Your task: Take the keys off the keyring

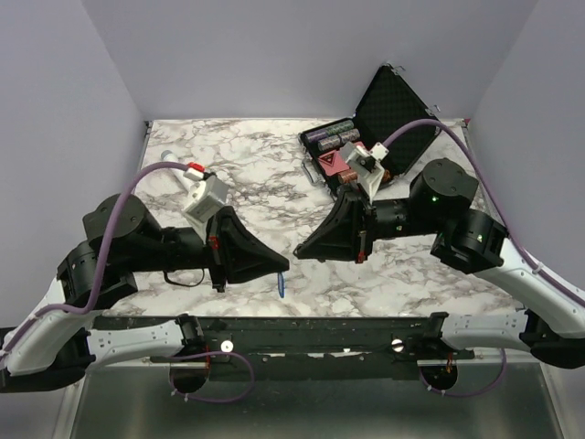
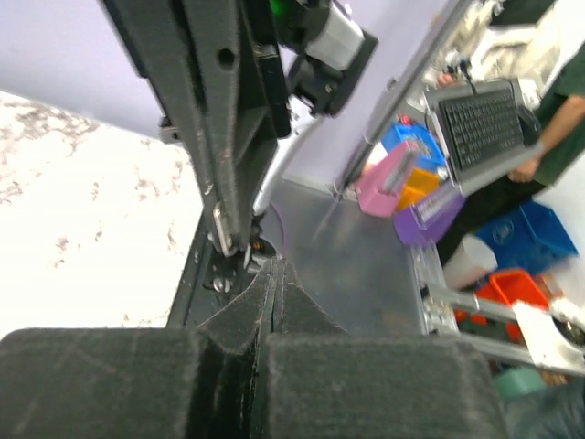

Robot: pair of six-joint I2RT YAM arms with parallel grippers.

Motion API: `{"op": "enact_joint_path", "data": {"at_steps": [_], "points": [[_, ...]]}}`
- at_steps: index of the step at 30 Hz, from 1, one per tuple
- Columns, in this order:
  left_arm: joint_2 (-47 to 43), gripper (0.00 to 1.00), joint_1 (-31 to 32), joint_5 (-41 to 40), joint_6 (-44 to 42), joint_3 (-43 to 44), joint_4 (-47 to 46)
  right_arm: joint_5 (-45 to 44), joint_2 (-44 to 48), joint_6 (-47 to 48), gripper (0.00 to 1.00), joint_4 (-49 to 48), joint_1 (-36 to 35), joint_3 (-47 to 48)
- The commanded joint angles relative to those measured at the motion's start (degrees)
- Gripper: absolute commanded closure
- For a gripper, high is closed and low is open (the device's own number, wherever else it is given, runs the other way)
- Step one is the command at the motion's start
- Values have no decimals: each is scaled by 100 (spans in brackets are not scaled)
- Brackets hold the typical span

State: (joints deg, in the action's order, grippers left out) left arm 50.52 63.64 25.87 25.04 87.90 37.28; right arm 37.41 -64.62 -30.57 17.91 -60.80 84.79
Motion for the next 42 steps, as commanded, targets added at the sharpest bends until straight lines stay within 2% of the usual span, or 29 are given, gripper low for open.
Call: {"op": "enact_joint_path", "data": {"at_steps": [1, 6, 10, 13, 16, 21, 22, 23, 26, 32, 37, 38, 39, 41, 42], "points": [[-516, 100, 35, -1301, 641, -596, -799, -742, 256, -81, 99, -516, 15, -208], [-1342, 100, 35, -2541, 1275, -1730, -1486, -1691, 757, -274, 99, -885, 15, -735], [-1563, 100, 26, -3612, 1661, -1943, -839, -2341, 1074, -450, 99, -807, 6, -1104], [-1441, 100, 35, -4430, 1987, -1829, 84, -2913, 1372, -669, 99, -693, 15, -1508], [-1221, 100, 35, -4915, 2023, -1916, 473, -3685, 1662, -959, 99, -307, 15, -1860], [-273, 100, -377, -5092, 1777, -1662, 1149, -5522, 2032, -1775, 99, 1009, 15, -2090], [-114, 100, -517, -5501, 1733, -1697, 1176, -5769, 2093, -2038, 99, 1265, 6, -2098], [-8, 100, -684, -4861, 1646, -1801, 1090, -5980, 2137, -2171, 99, 1511, 15, -2099], [238, 100, -1141, -4478, 1531, -2232, 677, -6245, 2331, -2453, 99, 1821, 15, -2230], [888, 100, -1635, -3915, 1145, -2830, -26, -6281, 2489, -2621, 99, 2040, 15, -2362], [1319, 99, -1810, -3949, 995, -3059, -300, -6228, 2559, -2656, 99, 2164, 15, -2388], [1389, 93, -1854, -3932, 968, -3059, -317, -6219, 2586, -2656, 99, 2173, 15, -2397], [1442, 73, -1898, -3888, 916, -3068, -352, -6211, 2612, -2674, 99, 2199, 15, -2406], [1539, 21, -1951, -3809, 819, -3051, -405, -6228, 2647, -2683, 99, 2243, 15, -2441], [1566, 6, -1969, -3817, 784, -3033, -397, -6228, 2656, -2691, 99, 2252, 6, -2459]]}}
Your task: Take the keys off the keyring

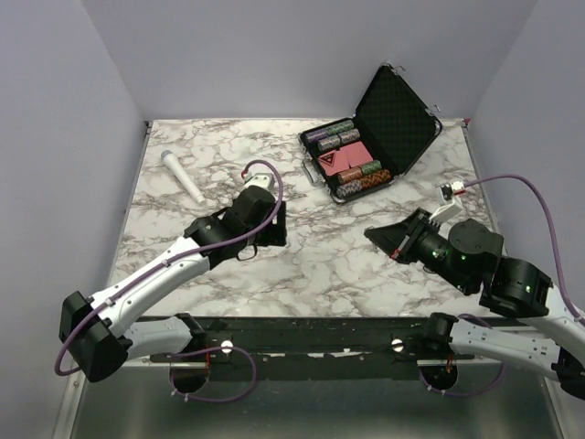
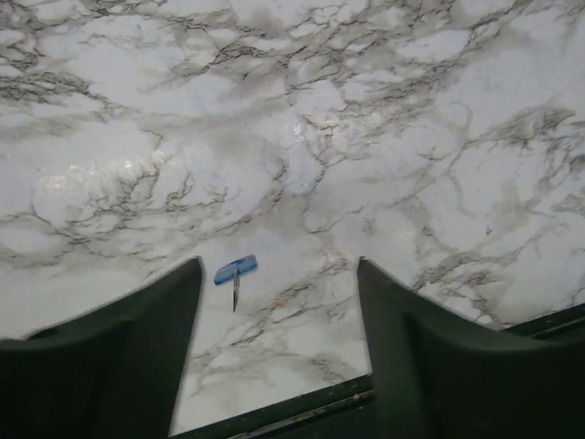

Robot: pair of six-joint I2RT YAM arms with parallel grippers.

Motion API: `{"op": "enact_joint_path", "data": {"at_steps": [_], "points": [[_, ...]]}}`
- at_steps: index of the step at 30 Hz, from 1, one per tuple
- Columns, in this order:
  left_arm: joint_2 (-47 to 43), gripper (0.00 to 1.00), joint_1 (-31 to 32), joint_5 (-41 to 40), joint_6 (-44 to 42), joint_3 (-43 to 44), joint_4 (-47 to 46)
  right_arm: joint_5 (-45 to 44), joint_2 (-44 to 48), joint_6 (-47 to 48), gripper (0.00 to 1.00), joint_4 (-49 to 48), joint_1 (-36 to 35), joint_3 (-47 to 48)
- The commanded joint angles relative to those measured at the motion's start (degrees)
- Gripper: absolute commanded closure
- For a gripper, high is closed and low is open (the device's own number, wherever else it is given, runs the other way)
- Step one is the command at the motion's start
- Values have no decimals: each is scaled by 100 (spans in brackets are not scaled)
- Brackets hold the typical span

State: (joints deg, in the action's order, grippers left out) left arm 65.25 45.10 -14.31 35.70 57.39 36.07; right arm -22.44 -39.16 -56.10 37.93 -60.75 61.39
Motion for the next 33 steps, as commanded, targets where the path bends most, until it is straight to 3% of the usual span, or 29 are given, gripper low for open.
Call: {"op": "enact_joint_path", "data": {"at_steps": [1, 8, 16, 26, 33], "points": [[110, 1, -142, 191, -327, 62, -259, -252, 110, -138, 99, 250, 2, -118], [-170, 1, -388, 244, -564, 404, 118, -68, -135, -121, 99, 136, 11, -250], [-1312, 1, -696, 376, -889, 677, 997, 117, -636, -138, 99, -198, 11, -496], [-3386, 1, -722, 543, -758, -227, 1323, -33, -1146, -656, 99, -875, 11, -1295], [-4362, 1, -722, 262, -767, -789, 1446, -357, -1875, -728, 99, -1349, 19, -1568]]}}
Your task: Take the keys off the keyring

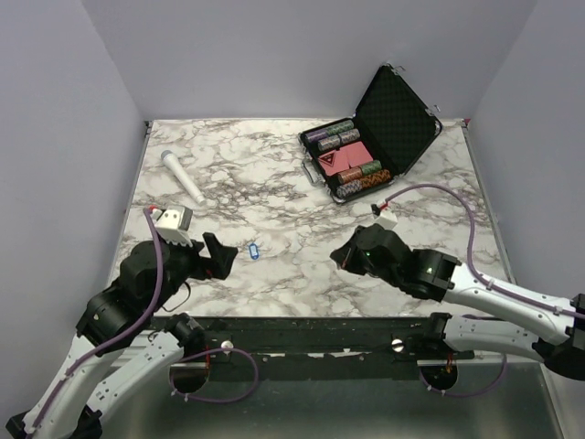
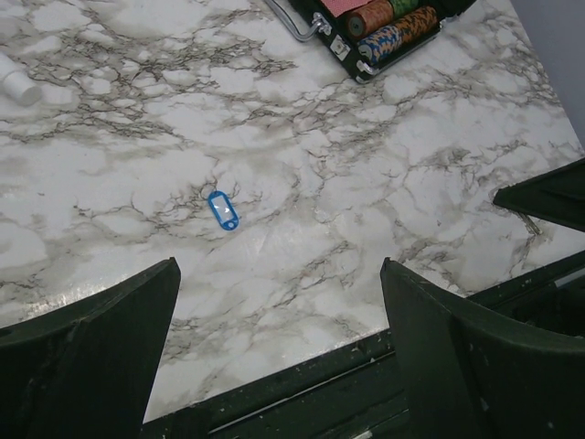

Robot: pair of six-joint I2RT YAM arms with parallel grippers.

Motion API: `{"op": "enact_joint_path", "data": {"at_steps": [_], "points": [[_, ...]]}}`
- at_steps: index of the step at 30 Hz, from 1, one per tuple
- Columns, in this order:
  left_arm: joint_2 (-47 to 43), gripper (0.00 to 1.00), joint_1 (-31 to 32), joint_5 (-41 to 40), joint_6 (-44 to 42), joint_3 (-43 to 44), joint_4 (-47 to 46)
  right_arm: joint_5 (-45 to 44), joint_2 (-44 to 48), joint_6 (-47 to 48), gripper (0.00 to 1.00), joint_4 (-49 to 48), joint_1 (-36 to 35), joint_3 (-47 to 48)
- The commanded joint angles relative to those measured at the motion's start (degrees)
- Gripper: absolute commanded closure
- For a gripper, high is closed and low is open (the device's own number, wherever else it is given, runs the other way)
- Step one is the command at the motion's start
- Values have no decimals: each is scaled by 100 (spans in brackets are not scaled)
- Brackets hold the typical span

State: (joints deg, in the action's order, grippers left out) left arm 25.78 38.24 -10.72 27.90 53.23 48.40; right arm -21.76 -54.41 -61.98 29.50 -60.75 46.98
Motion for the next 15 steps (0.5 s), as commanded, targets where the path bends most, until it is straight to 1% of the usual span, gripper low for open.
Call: {"op": "enact_joint_path", "data": {"at_steps": [1, 4, 5, 7, 10, 15], "points": [[-529, 1, -27, -158, 48, -462, 213, -460, -490, 26, 99, -680, 28, -137], [-968, 1, -27, -264, 93, -734, 4, -479, -1078, 492, 99, -1112, 168, 12], [-1091, 1, -18, -307, 58, -822, -50, -391, -1272, 624, 99, -1200, 299, 108], [-1381, 1, -27, -448, 75, -1059, -129, 55, -1754, 905, 99, -1314, 633, 319], [-1830, 1, -18, -589, 303, -1376, -156, 444, -2379, 1361, 99, -1324, 1012, 732], [-2481, 1, -18, -844, 321, -1482, -173, 602, -3223, 1917, 99, -1052, 1223, 1523]]}}
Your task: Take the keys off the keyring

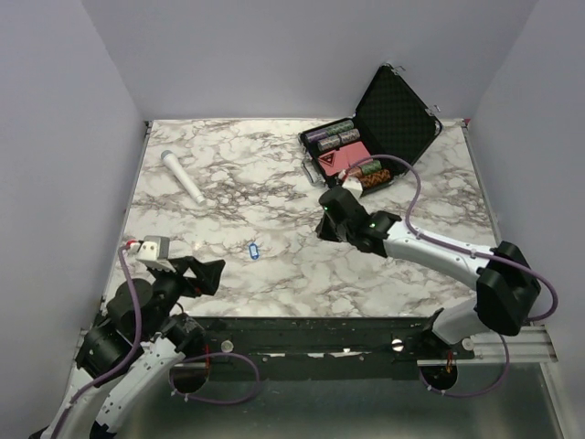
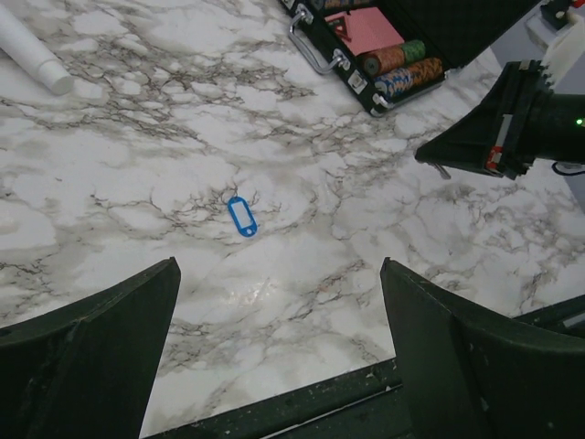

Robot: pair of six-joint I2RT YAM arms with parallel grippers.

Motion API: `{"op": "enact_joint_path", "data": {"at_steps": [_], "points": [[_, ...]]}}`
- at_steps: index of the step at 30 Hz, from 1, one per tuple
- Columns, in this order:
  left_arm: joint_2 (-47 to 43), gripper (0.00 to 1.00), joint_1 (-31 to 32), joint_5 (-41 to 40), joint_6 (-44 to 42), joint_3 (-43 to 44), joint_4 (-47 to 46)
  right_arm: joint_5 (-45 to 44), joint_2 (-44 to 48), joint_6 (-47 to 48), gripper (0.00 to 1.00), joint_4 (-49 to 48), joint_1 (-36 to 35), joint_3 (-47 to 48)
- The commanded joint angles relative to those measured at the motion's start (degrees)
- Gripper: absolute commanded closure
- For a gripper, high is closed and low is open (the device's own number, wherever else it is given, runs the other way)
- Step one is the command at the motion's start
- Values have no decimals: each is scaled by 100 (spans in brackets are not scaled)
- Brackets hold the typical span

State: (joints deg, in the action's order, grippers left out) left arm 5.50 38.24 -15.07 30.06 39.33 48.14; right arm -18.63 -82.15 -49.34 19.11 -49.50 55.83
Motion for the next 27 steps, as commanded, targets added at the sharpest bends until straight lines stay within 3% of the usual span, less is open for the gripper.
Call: {"op": "enact_joint_path", "data": {"at_steps": [1, 5, 6, 7, 8, 9, 12, 27], "points": [[-497, 1, -18, -409, 96, -118, -156, 307, -616, 715, 99, 74, 141, 770], [-401, 1, -9, -418, 105, -101, -121, 255, -1135, 874, 93, 373, 265, 1245], [-383, 1, -9, -418, 114, -101, -121, 246, -1180, 891, 81, 417, 300, 1315], [-365, 1, -18, -418, 114, -92, -121, 255, -1224, 909, 64, 426, 317, 1360], [-356, 1, -10, -409, 122, -101, -121, 238, -1233, 926, 41, 427, 326, 1395], [-356, 1, -9, -400, 122, -101, -121, 185, -1216, 909, 28, 453, 326, 1430], [-356, 1, -18, -365, 122, -110, -129, 36, -1050, 865, 2, 575, 335, 1483], [-189, 1, -18, -260, 70, -145, -191, -343, 1235, 1330, 0, 937, 326, 421]]}}
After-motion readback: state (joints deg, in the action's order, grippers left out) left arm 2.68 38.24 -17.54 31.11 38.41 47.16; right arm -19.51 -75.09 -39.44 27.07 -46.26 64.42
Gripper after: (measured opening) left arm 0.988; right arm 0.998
